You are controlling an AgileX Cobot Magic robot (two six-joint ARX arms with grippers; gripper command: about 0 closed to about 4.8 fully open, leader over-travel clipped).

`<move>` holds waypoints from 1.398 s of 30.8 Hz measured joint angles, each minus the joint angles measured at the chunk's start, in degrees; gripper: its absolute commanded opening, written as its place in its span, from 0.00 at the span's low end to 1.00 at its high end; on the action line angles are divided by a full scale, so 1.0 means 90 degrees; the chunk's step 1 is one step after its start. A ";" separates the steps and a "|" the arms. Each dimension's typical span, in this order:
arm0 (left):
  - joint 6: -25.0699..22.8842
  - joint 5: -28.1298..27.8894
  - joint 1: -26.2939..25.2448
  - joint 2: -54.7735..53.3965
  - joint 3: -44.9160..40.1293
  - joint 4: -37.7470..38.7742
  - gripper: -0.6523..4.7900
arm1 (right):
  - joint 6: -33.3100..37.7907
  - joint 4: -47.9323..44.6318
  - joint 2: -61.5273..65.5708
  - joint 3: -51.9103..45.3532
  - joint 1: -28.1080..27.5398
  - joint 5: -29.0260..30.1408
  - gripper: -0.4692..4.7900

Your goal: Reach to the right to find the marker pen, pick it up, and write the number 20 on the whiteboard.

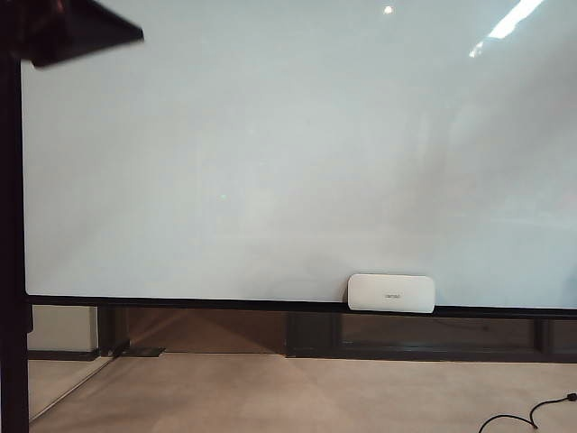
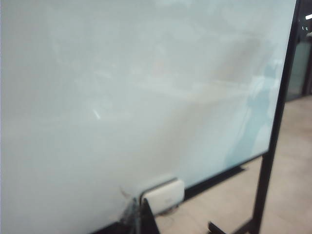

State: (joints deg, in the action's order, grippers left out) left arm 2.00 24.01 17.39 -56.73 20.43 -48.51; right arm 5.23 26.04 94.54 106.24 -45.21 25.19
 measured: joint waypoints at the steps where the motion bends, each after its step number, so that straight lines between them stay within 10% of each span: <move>1: 0.0005 -0.0070 -0.0002 0.0151 0.0000 0.0083 0.11 | 0.0041 0.0002 -0.0044 0.0000 0.0075 0.0083 0.09; 25: 0.0007 0.0146 0.0002 0.1710 0.0243 0.1039 0.11 | -0.0223 0.0143 -0.1311 0.0000 0.5054 0.0984 0.09; 33: -0.0228 0.0321 0.0005 0.1707 0.0741 0.1226 0.11 | -0.1175 -0.0274 -0.0891 -0.0175 0.7249 -0.0449 0.09; 43: -0.0629 0.0005 0.0015 0.1938 0.1622 0.2722 0.11 | -0.0532 -0.2941 -0.0525 -0.1926 0.7691 -0.2040 0.09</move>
State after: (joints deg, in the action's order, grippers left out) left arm -3.66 24.05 17.52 -39.29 35.03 -24.01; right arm 0.45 -0.43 89.82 88.90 24.01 6.83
